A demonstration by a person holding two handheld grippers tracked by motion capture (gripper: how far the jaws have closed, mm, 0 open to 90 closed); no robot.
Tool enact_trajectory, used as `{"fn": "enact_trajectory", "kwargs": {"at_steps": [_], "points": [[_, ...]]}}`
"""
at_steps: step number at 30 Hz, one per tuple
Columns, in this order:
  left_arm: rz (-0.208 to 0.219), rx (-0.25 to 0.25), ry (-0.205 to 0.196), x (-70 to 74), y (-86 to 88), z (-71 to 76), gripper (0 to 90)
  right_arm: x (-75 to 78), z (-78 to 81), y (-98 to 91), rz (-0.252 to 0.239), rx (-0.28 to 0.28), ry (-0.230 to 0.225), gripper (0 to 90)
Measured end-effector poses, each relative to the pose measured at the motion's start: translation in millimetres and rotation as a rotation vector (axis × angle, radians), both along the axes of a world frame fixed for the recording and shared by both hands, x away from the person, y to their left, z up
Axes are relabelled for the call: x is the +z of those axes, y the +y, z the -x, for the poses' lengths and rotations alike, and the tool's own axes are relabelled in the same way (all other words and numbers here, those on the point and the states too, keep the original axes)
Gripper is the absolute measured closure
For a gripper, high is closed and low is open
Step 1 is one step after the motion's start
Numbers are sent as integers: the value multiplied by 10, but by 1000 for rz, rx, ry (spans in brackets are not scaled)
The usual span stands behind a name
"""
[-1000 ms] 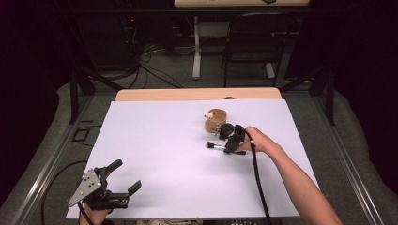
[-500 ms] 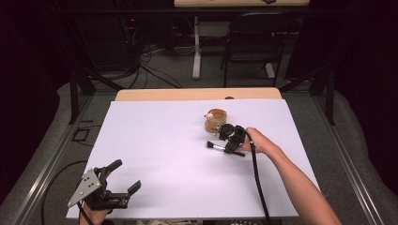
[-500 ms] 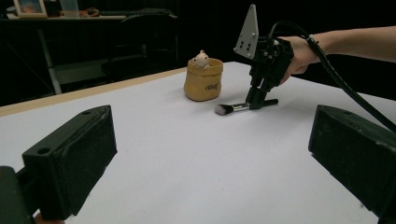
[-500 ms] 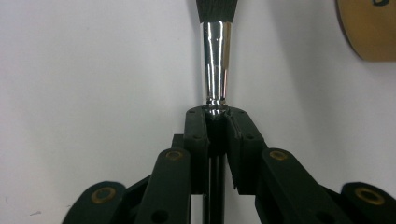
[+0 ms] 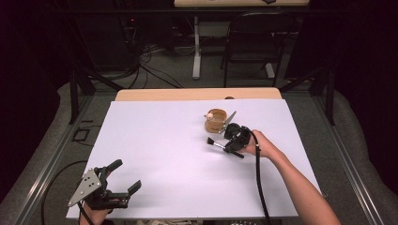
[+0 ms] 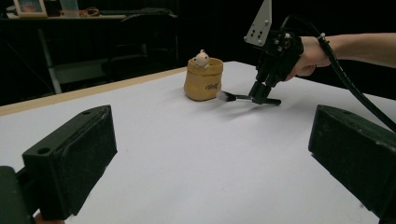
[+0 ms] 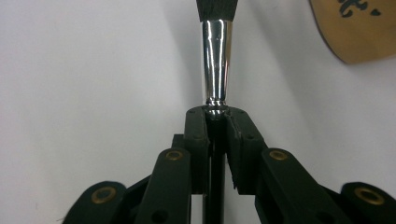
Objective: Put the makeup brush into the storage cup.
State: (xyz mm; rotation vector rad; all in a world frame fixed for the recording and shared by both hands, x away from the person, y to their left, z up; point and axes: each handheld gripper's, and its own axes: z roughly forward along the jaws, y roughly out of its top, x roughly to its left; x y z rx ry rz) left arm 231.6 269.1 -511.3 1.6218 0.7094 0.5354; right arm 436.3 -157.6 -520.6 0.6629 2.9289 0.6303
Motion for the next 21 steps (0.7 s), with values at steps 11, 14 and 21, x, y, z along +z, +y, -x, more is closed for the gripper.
{"fn": "enact_trajectory", "kwargs": {"at_steps": [11, 14, 21], "points": [[-1, 1, -1, -1, -2, -4, 9, 94, 51, -178, -110, -72, -64, 795], [-1, 1, -1, -1, -2, -5, 9, 109, 72, -210, -139, -92, -79, 795], [-1, 1, -1, -1, -2, -4, 9, 136, 107, -258, -184, -120, -116, 795]]}}
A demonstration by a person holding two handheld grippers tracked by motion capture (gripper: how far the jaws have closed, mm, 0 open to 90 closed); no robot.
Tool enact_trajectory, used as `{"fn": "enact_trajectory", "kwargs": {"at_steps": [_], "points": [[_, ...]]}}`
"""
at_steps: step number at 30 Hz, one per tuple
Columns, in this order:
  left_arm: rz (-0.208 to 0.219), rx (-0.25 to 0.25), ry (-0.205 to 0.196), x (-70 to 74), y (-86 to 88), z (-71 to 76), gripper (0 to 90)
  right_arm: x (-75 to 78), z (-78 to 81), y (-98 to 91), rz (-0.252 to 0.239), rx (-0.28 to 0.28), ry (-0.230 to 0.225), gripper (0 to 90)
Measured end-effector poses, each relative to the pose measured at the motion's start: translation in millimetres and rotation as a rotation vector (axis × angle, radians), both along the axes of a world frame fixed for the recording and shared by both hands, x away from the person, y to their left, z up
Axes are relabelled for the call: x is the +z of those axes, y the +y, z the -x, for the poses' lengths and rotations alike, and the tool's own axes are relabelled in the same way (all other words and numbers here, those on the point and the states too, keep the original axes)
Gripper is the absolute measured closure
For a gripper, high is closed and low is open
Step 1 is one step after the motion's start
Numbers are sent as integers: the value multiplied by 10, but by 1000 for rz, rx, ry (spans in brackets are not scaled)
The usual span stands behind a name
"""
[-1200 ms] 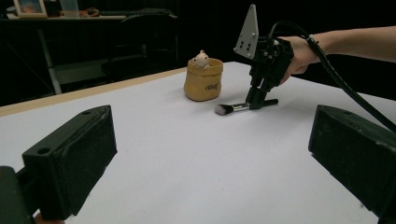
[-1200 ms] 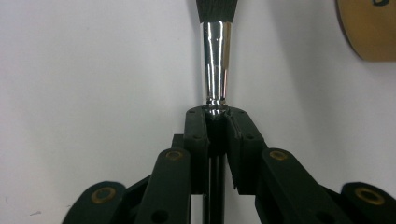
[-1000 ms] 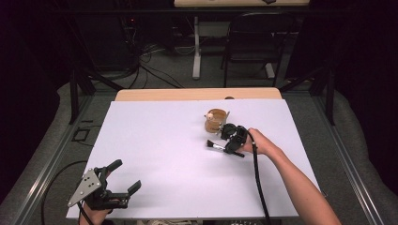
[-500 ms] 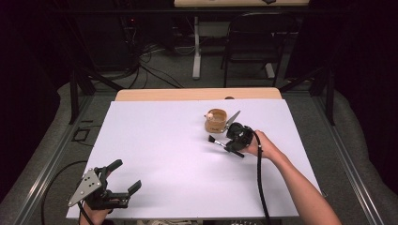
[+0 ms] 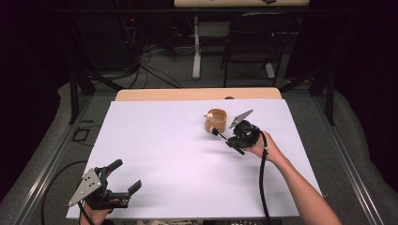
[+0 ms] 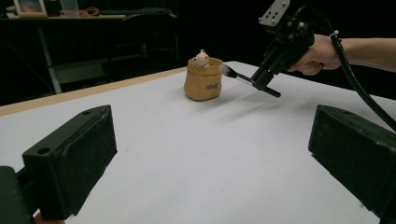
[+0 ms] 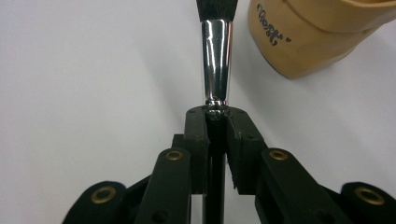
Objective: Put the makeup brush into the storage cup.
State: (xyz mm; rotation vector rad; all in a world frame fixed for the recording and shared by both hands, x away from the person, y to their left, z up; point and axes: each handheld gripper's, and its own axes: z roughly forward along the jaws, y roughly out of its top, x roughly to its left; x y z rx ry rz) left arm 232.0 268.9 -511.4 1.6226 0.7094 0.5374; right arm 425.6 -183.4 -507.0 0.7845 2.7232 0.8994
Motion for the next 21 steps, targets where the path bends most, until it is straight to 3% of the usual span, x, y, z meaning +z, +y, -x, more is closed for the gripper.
{"fn": "enact_trajectory", "kwargs": {"at_steps": [21], "points": [[4, 2, 0, 2, 0, 5, 9, 69, 120, -108, -149, -93, -134, 795]]}}
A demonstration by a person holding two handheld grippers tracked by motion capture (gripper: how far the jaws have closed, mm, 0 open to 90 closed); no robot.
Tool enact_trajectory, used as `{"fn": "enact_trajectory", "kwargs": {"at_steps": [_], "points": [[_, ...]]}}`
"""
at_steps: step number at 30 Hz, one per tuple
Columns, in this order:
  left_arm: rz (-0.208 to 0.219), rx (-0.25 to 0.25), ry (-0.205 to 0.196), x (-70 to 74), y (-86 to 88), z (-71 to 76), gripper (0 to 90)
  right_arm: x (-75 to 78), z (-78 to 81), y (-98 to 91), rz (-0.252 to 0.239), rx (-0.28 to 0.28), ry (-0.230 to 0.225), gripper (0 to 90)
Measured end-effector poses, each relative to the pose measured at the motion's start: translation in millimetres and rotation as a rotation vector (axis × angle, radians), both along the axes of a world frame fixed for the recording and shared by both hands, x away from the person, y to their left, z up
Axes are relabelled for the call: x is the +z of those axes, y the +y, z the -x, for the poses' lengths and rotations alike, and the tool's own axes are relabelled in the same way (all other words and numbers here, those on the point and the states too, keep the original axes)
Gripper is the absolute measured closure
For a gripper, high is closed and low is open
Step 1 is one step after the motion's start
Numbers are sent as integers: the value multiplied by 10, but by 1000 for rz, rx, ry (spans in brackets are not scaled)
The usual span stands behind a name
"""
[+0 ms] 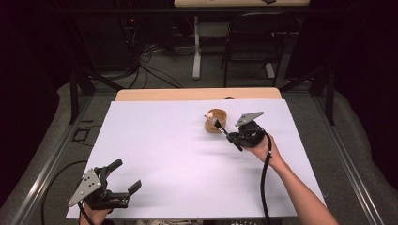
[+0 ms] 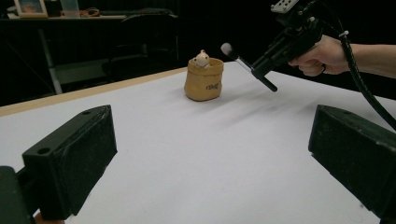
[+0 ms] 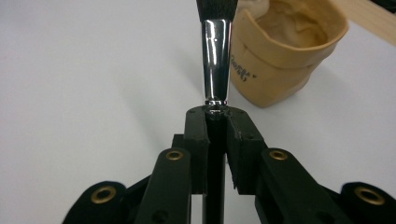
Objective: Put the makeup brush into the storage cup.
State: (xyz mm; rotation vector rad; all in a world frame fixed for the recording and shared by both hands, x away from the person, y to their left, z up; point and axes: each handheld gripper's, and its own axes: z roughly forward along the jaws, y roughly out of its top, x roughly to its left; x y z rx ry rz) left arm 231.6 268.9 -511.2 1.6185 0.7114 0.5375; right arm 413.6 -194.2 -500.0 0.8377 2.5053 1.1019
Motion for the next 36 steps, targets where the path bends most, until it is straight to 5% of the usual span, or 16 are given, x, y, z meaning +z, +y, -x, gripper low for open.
{"fn": "enact_trajectory", "kwargs": {"at_steps": [36], "points": [[-4, -2, 1, -2, -2, -7, 9, 183, 121, 58, -189, -123, -221, 795]]}}
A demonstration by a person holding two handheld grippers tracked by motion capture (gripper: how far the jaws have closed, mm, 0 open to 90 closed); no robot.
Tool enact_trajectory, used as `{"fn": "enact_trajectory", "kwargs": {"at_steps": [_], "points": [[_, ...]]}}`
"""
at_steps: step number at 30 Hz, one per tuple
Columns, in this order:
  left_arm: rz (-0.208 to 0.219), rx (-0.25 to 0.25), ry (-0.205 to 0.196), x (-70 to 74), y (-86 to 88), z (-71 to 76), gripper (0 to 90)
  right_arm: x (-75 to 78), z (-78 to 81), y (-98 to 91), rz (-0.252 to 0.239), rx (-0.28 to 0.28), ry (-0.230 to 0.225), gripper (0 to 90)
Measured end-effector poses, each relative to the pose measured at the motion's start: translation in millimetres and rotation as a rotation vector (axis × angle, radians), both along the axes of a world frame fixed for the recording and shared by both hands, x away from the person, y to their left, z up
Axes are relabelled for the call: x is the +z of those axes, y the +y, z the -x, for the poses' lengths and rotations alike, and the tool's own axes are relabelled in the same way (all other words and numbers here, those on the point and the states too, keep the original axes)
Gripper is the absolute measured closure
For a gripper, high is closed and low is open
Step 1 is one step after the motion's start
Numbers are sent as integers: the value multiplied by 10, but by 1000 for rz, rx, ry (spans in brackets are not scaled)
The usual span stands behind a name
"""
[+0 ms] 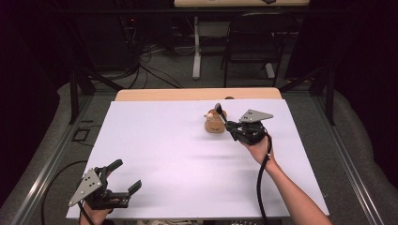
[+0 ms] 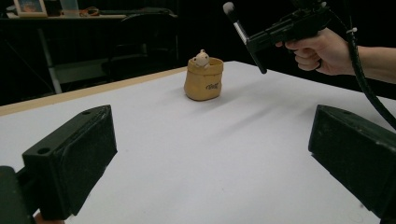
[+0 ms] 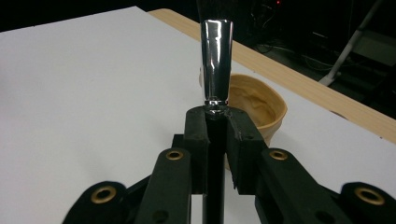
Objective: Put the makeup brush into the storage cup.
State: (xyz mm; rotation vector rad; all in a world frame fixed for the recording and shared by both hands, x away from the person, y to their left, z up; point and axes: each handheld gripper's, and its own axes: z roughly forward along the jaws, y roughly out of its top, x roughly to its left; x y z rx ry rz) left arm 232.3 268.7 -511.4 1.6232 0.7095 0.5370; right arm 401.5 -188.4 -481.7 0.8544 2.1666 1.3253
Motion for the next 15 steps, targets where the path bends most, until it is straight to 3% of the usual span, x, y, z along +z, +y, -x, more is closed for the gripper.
{"fn": "enact_trajectory", "kwargs": {"at_steps": [15], "points": [[-1, -2, 0, -1, -1, -3, 9, 103, 17, 20, -68, -45, -114, 795]]}}
